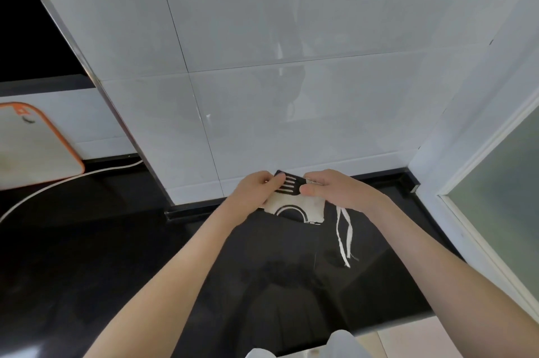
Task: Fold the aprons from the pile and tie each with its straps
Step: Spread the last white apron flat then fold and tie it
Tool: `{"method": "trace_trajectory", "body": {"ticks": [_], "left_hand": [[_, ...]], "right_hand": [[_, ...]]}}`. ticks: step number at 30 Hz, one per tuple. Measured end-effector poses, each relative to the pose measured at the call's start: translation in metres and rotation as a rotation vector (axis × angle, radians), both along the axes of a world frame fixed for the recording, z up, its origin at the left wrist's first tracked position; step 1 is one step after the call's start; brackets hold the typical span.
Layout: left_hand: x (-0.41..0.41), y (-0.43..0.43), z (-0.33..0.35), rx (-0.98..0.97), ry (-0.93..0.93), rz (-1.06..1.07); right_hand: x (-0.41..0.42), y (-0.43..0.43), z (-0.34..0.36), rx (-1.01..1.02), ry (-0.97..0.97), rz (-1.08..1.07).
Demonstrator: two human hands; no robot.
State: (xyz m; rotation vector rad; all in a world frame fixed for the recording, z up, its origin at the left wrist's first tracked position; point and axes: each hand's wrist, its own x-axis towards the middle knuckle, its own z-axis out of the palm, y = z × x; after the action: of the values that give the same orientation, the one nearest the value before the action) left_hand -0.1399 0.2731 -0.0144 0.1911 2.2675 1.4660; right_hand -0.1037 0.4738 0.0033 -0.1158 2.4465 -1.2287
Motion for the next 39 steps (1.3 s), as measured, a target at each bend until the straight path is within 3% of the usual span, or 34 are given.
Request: {"method": "trace_trajectory", "body": {"ticks": [2, 6, 8, 11, 13, 17, 20, 26, 39], "left_hand": [[-0.003, -0.012, 0.009, -0.064, 0.018, -0.198], [0.000, -0.002, 0.023, -0.465, 0.323, -0.476], [-0.001, 0.005, 0.020, -0.624, 0.351, -0.593], [-0.001, 0.005, 0.009, -0.643, 0.262, -0.618], [0.002, 0.001, 0.003, -0.697, 0.308, -0.627], [0.011, 0.002, -0.010, -0.811, 0.449, -0.684], [0.017, 0.010, -0.018, -0.829, 0.456, -0.720], [0.025, 0.025, -0.020, -0.757, 0.399, -0.613], [-0.002, 0.022, 0.004, -0.598, 0.356, -0.082]], "right_hand": [[0.001, -0.002, 0.000, 0.062, 0.040, 0.022], [0.004, -0.020, 0.004, 0.203, 0.078, 0.152], [0.007, -0.027, 0.002, 0.260, 0.077, 0.182], [0.013, -0.023, -0.001, 0.184, 0.026, 0.152], [0.016, -0.012, -0.002, 0.136, -0.024, 0.131], [0.017, 0.004, 0.001, 0.329, -0.010, 0.173], [0.014, -0.002, 0.004, 0.337, 0.070, 0.178], [0.016, -0.025, 0.010, 0.262, 0.150, 0.176], [0.032, -0.016, 0.009, 0.207, -0.030, 0.109]]}}
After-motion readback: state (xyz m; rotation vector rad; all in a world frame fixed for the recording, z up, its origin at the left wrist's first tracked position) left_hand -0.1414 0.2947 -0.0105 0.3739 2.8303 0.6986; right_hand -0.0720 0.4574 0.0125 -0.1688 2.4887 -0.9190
